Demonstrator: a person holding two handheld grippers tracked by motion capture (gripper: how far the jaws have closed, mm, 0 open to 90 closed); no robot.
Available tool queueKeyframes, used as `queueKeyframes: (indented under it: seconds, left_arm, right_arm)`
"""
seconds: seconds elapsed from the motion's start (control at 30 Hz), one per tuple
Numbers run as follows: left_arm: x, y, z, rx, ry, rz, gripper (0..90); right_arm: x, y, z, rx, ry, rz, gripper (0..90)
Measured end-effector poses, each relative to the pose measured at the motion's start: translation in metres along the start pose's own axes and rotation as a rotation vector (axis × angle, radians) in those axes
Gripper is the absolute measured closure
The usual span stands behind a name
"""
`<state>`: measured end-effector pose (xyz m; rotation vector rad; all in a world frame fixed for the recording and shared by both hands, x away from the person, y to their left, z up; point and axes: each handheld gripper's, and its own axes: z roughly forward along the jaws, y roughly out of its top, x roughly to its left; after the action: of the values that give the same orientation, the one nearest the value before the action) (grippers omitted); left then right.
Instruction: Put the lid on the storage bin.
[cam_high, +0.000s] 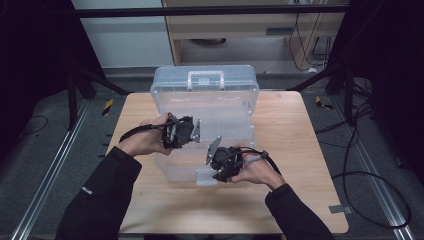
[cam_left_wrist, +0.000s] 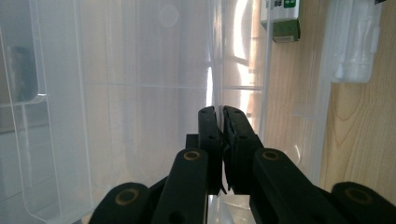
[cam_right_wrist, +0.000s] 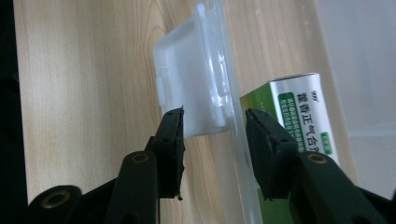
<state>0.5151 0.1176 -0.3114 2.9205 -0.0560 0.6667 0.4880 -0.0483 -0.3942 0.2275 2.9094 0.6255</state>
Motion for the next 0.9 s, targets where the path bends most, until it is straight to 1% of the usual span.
queueKeyframes:
  seconds: [0.03,0.07,0.1,0.13,0.2,0.23,0.27,0.3,0.37,0.4,0.43,0.47,0.57,0.67,0.7,0.8,0.83,0.87,0.9]
  left_arm:
    - [0.0,0.0,0.001,-0.009,0.002,-0.001,86.0]
    - [-0.001,-0.001,0.001,-0.008,0.0,-0.007,85.9]
    - [-0.001,0.0,0.001,-0.007,0.0,-0.005,85.9]
    - [-0.002,-0.001,0.001,-0.008,-0.003,-0.013,85.9]
    - [-0.003,0.0,0.001,-0.008,0.003,-0.004,85.9]
    - [-0.004,0.0,0.001,-0.003,-0.006,-0.016,85.8]
    - [-0.004,-0.001,0.002,-0.01,-0.005,-0.017,85.8]
    - [-0.003,-0.001,0.001,-0.006,-0.002,-0.009,85.8]
    - [-0.003,-0.001,0.001,-0.009,-0.002,-0.005,85.7]
    - [-0.003,0.0,0.001,0.0,-0.006,-0.005,85.6]
    - [-0.003,0.0,0.001,-0.002,-0.008,-0.012,85.6]
    - [-0.003,0.0,0.001,-0.002,-0.009,-0.015,85.5]
    - [-0.002,0.001,0.001,0.002,-0.005,-0.006,85.4]
    - [-0.003,0.001,0.002,-0.002,-0.002,-0.009,85.4]
    - [-0.003,0.001,0.002,-0.002,-0.002,-0.009,85.4]
    - [-0.003,0.001,0.002,0.0,-0.001,-0.01,85.3]
    - [-0.003,0.001,0.002,0.0,-0.004,-0.017,85.3]
    - [-0.003,0.001,0.002,-0.001,-0.002,-0.014,85.3]
    - [-0.004,0.001,0.002,-0.002,-0.006,-0.021,85.3]
  right_arm:
    - [0.001,0.0,-0.003,-0.01,0.002,0.001,57.4]
    - [0.002,-0.001,-0.005,-0.02,-0.003,0.008,56.9]
    - [0.003,-0.001,-0.008,-0.032,-0.011,0.013,57.0]
    - [0.003,-0.002,-0.009,-0.033,-0.012,0.014,57.1]
    - [0.003,-0.004,-0.011,-0.043,-0.029,0.024,60.3]
    - [0.003,-0.005,-0.014,-0.048,-0.039,0.054,63.2]
    - [0.002,-0.006,-0.015,-0.057,-0.04,0.07,64.6]
    - [0.001,-0.008,-0.018,-0.076,-0.046,0.094,66.8]
    - [0.0,-0.011,-0.024,-0.099,-0.049,0.132,70.8]
    - [-0.001,-0.013,-0.029,-0.12,-0.051,0.146,71.8]
    - [-0.001,-0.015,-0.034,-0.136,-0.053,0.159,73.3]
    - [-0.002,-0.017,-0.039,-0.158,-0.066,0.178,74.8]
    - [-0.002,-0.025,-0.058,-0.232,-0.077,0.229,78.1]
    - [-0.003,-0.032,-0.075,-0.305,-0.097,0.261,80.0]
    - [-0.004,-0.034,-0.08,-0.329,-0.117,0.274,80.5]
    - [-0.008,-0.038,-0.091,-0.371,-0.146,0.31,80.1]
    - [-0.009,-0.04,-0.093,-0.389,-0.156,0.323,79.7]
    - [-0.011,-0.041,-0.096,-0.402,-0.17,0.345,79.6]
    - [-0.013,-0.043,-0.098,-0.411,-0.181,0.362,79.4]
